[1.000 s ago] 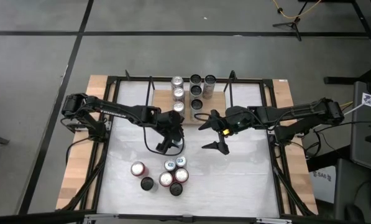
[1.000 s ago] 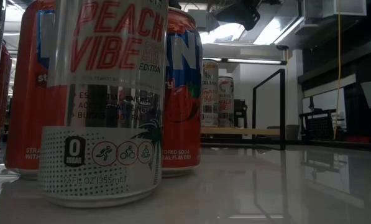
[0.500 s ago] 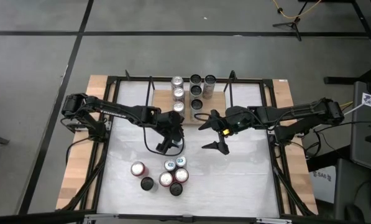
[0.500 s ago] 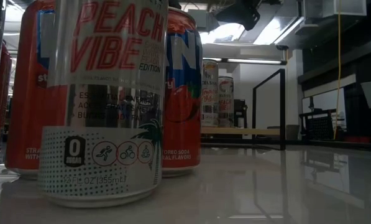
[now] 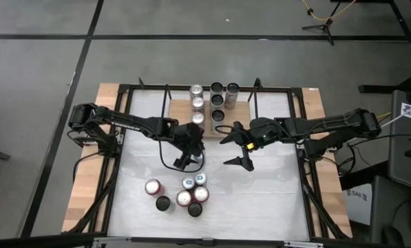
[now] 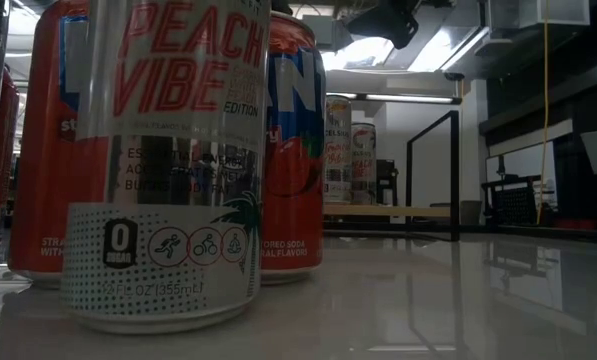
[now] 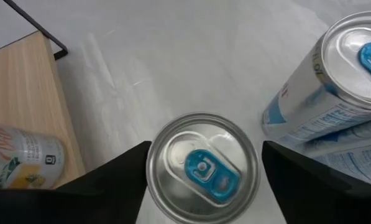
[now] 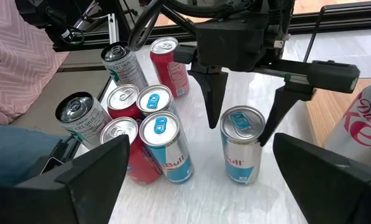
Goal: Place canned beverage on shelf
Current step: Put the blue soda can onto the shelf
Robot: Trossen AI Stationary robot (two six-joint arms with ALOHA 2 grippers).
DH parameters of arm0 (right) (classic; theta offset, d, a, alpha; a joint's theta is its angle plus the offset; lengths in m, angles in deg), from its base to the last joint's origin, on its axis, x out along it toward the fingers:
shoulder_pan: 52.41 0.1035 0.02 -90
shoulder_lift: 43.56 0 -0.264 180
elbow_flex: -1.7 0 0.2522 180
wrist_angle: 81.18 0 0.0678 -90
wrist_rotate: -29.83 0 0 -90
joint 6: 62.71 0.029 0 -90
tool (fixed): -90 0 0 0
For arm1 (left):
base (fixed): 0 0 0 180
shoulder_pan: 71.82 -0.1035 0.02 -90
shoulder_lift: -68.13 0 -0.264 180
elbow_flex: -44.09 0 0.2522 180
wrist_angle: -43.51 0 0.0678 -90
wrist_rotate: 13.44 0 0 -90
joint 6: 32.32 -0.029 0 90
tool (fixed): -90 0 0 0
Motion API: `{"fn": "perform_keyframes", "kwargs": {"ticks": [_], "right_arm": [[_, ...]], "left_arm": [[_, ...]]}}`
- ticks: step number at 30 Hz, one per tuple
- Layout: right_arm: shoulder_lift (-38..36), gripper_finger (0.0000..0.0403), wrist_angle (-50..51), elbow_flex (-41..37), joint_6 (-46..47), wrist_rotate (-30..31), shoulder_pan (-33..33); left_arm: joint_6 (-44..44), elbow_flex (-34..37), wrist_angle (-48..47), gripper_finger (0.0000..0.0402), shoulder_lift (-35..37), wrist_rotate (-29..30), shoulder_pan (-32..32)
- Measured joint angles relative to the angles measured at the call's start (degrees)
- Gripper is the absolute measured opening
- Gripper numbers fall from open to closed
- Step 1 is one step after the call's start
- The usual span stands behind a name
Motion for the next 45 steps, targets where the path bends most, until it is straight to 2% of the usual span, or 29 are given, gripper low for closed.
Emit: {"fn": "perform_keyframes", "kwargs": {"ticks": [6,12,19,22,28,37,45], "right_arm": [[0.0,0.039,-0.5,0.0,0.4,0.0,0.0],[0.0,0.039,-4.8,0.0,3.4,0.0,0.0],[0.0,0.039,-7.6,0.4,3.4,0.1,0.0],[0.0,0.039,-7.3,2.0,3.3,0.0,0.0],[0.0,0.039,-2.8,7.2,-2.0,-0.5,0.0],[3.7,0.039,2.8,13.3,-6.2,-0.1,0.0],[13.9,0.039,14.9,24.1,-7.8,-0.1,0.0]], "left_arm": [[1.2,0.0,0.0,0.0323,0.0,0.2,0.0],[2.1,-0.1,0.0,0.0326,0.3,0.2,0.0],[3.1,-4.0,-1.0,0.0326,0.4,1.5,0.0],[3.1,-6.7,-4.4,0.0326,0.5,1.6,0.0],[6.5,-11.5,-16.0,0.0326,3.0,5.7,-0.1],[14.6,-12.2,-20.9,0.0326,17.0,6.5,-0.1],[19.2,-7.1,-20.8,0.0326,29.3,13.8,1.0]]}}
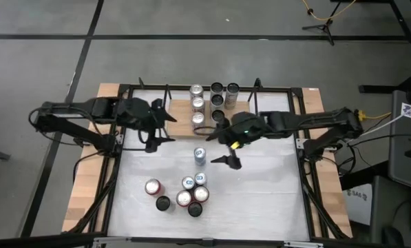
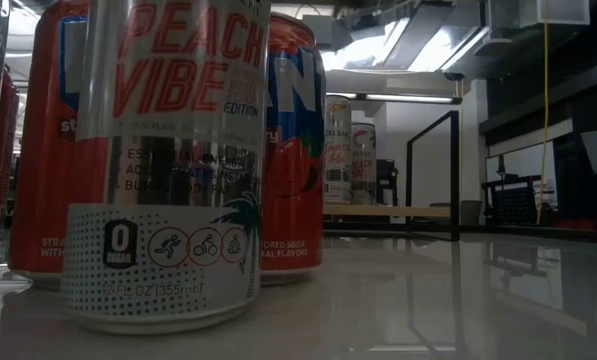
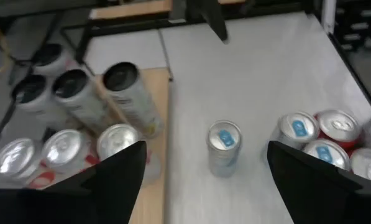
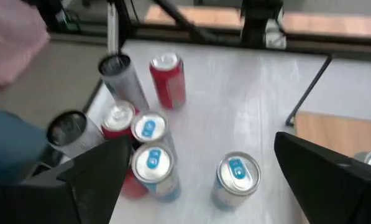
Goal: Place canned beverage on shelf
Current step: Put the blue soda can onto the shelf
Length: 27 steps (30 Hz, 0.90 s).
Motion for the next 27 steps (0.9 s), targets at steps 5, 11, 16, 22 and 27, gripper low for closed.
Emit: {"fn": "perform_keyframes", "kwargs": {"ticks": [5,11,16,22,27], "right_arm": [[7.7,0.039,9.0,8.2,-1.7,0.0,0.0],[14.7,0.039,12.7,14.1,-6.0,0.1,0.0],[17.5,0.039,14.3,15.0,-9.8,0.0,-0.5],[19.2,0.039,15.6,15.0,-10.2,-0.5,-3.0],[20.0,0.039,16.5,15.0,-12.2,-2.8,-4.3]], "left_arm": [[2.7,6.3,2.3,0.0326,4.7,2.5,0.7],[5.5,11.8,3.8,0.0326,6.6,2.5,1.2],[6.2,16.4,9.1,0.0326,6.6,2.6,1.3],[6.4,21.8,16.2,0.0326,6.6,2.5,1.3],[8.0,23.9,18.0,0.0326,6.6,2.5,1.3]]}}
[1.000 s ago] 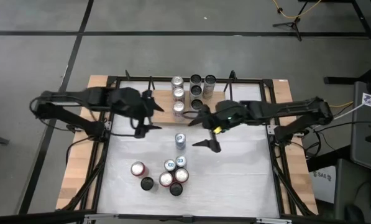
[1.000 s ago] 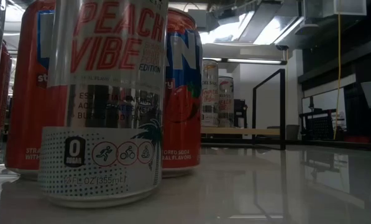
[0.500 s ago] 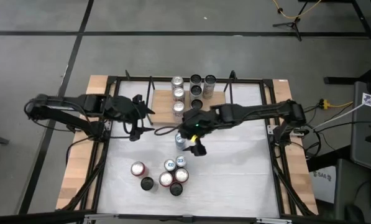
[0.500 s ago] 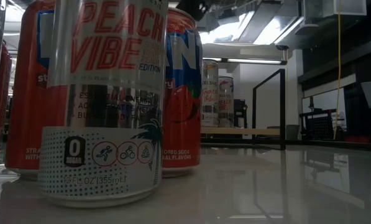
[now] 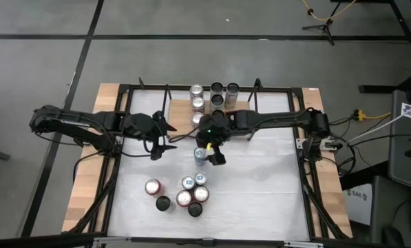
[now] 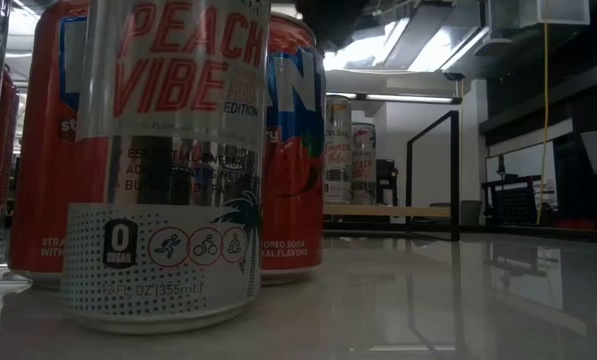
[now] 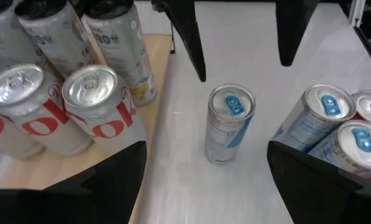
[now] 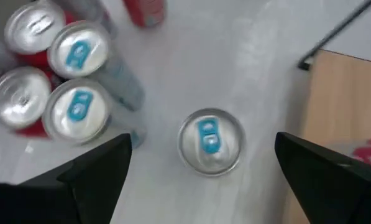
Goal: Place canned beverage on shelf
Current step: Put the blue soda can onto the shelf
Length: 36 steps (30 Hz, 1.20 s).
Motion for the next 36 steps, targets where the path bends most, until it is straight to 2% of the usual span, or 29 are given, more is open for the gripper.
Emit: {"fn": "perform_keyframes", "kwargs": {"ticks": [5,12,22,36], "right_arm": [[0.5,0.039,0.0,0.0,-4.3,-2.2,0.2],[2.0,0.039,0.1,0.0,-1.3,-0.8,0.2],[3.7,0.039,0.3,0.0,-8.9,-0.2,0.2],[7.0,0.039,-1.8,0.0,-14.5,0.1,0.2]], "left_arm": [[1.6,0.2,0.9,0.0326,0.0,0.0,0.0],[4.5,0.2,2.6,0.0326,0.0,0.3,0.0],[8.8,0.2,2.9,0.0326,0.0,5.6,0.0],[9.0,0.2,4.0,0.0326,0.0,6.2,0.0]]}}
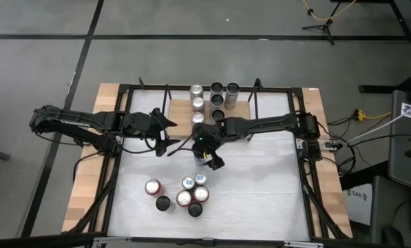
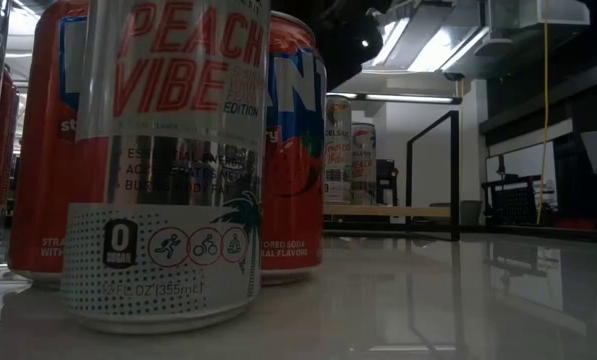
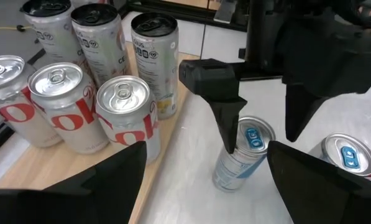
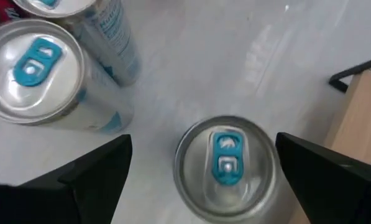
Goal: Place canned beverage on shelf
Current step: Put the blue soda can onto the shelf
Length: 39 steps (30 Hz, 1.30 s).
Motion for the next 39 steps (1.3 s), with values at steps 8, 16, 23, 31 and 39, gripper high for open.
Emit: {"fn": "perform_keyframes", "kwargs": {"ticks": [8,16,23,31,39], "right_arm": [[1.4,0.039,0.4,0.0,-0.2,5.0,0.0],[1.6,0.039,0.2,0.0,-0.1,5.3,0.0],[1.6,0.039,0.2,0.0,-0.1,5.3,0.0],[1.6,0.039,0.3,0.0,-0.2,5.3,0.0],[1.6,0.039,0.3,0.0,-0.1,5.2,0.1]], "left_arm": [[-0.1,0.0,0.0,0.0326,0.0,0.0,0.0],[-0.1,0.0,-0.1,0.0326,0.0,0.0,0.0],[-0.1,0.0,-0.1,0.0326,0.0,0.0,0.0],[-0.1,0.0,-0.1,0.0326,0.0,0.0,0.0],[-0.1,0.0,-0.1,0.0326,0.0,0.0,0.0]]}}
